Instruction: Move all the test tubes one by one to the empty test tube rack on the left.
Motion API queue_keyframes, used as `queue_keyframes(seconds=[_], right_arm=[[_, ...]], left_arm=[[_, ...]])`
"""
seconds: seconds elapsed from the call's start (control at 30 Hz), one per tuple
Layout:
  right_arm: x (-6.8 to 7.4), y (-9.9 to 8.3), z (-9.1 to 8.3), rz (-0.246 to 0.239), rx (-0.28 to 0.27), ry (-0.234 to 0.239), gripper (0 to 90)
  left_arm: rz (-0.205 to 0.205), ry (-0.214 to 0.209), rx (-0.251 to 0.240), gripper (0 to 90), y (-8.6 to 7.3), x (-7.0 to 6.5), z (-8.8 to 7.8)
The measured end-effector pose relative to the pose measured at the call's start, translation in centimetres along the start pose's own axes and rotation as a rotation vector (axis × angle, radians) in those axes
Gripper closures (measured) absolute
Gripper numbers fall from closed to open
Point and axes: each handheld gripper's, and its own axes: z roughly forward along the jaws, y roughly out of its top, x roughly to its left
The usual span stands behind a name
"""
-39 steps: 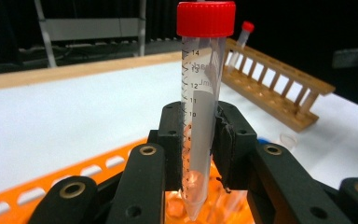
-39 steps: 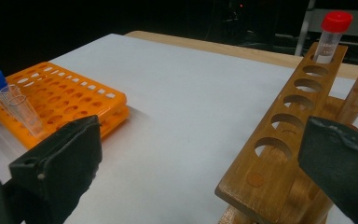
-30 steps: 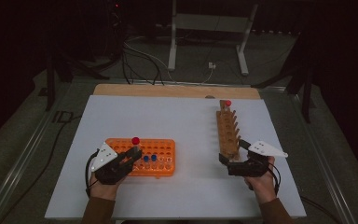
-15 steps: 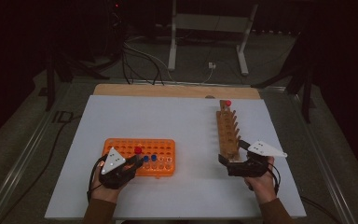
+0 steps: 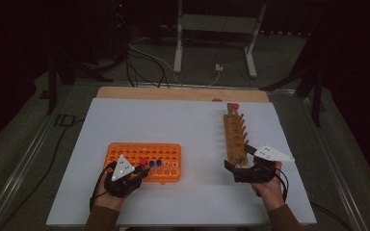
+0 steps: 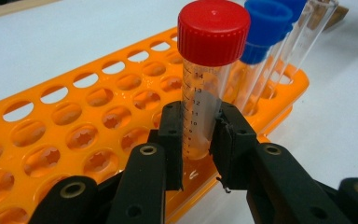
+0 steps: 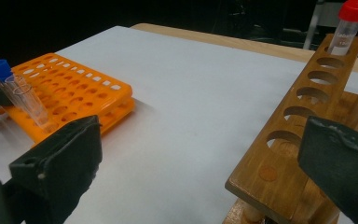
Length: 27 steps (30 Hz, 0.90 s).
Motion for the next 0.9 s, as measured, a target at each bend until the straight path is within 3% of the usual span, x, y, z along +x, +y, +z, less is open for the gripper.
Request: queue_keyframes(seconds=[0.1, 0.2, 0.53, 0.73, 0.9], right_arm=[[0.1, 0.0, 0.0, -0.002, 0.000, 0.002, 0.2], [0.1, 0.0, 0.0, -0.004, 0.000, 0.004, 0.2], [0.1, 0.2, 0.0, -0.003, -0.005, 0.002, 0.2], [0.0, 0.8, 0.0, 0.000, -0.017, -0.008, 0.2], [-0.2, 1.7, 0.3, 0.001, -0.025, -0.021, 0.2]], left_arm=[[-0.002, -0.001, 0.006, 72.9, -0.1, 0.0, 0.0], [-0.004, -0.007, -0.009, 61.1, 0.0, 0.0, -0.2], [-0.047, -0.035, -0.152, 37.0, 0.5, 0.5, -2.3], [-0.082, 0.007, -0.209, 20.3, 0.8, 0.8, -2.9], [-0.132, 0.052, -0.242, 14.8, 1.1, 1.2, -3.1]])
